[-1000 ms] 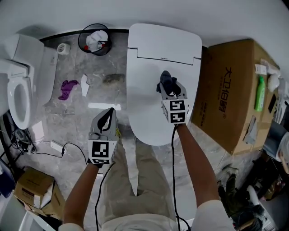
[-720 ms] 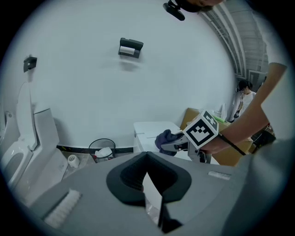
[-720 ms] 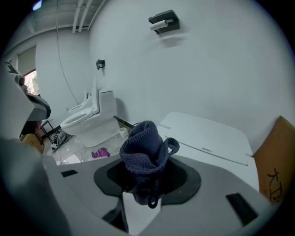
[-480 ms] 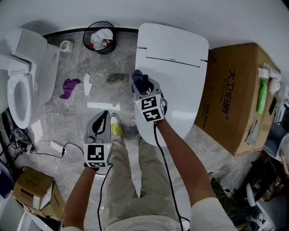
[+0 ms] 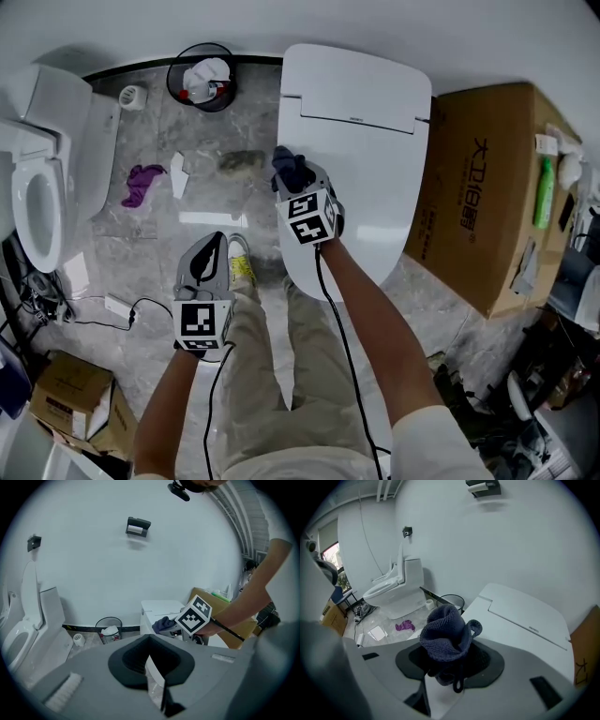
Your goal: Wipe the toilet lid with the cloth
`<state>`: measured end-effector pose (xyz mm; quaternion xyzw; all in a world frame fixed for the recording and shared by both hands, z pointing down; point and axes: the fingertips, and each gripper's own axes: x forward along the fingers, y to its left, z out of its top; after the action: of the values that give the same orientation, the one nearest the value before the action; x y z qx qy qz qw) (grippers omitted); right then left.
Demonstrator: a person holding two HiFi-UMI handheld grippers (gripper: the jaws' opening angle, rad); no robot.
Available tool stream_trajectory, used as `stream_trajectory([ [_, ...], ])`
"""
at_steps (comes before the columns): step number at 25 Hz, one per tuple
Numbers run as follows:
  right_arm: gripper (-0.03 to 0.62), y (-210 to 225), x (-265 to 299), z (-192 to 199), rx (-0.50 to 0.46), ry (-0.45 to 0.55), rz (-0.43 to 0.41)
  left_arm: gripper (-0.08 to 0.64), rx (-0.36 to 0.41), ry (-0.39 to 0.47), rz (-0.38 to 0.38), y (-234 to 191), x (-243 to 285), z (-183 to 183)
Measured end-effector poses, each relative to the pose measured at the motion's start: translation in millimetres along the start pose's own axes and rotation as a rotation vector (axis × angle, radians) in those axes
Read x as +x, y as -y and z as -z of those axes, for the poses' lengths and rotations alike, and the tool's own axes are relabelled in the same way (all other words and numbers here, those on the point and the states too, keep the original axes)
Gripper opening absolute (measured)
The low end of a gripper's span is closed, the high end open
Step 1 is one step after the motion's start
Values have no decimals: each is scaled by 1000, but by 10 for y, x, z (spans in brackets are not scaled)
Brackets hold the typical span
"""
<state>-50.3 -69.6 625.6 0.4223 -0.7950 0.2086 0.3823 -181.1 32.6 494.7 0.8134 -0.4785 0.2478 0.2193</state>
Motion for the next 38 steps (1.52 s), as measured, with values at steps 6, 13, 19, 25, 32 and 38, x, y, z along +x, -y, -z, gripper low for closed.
stream_trajectory([
  [6,170,106,-84,148,1,-20,4,0,3,-12,24,204,96,10],
  [13,172,278,-176,282,35,-30,29,0,29,-16,48,354,151,-10],
  [19,173,502,-307,473,49,-62,66,0,32,-21,73,462,172,-15],
  [25,175,764,-449,641,70,-83,114,0,41,-23,81,520,192,-40],
  [32,175,990,-588,829,94,-111,159,0,49,-28,92,609,177,-39],
  [38,178,1174,-695,954,78,-131,183,0,66,-37,106,643,173,-33],
])
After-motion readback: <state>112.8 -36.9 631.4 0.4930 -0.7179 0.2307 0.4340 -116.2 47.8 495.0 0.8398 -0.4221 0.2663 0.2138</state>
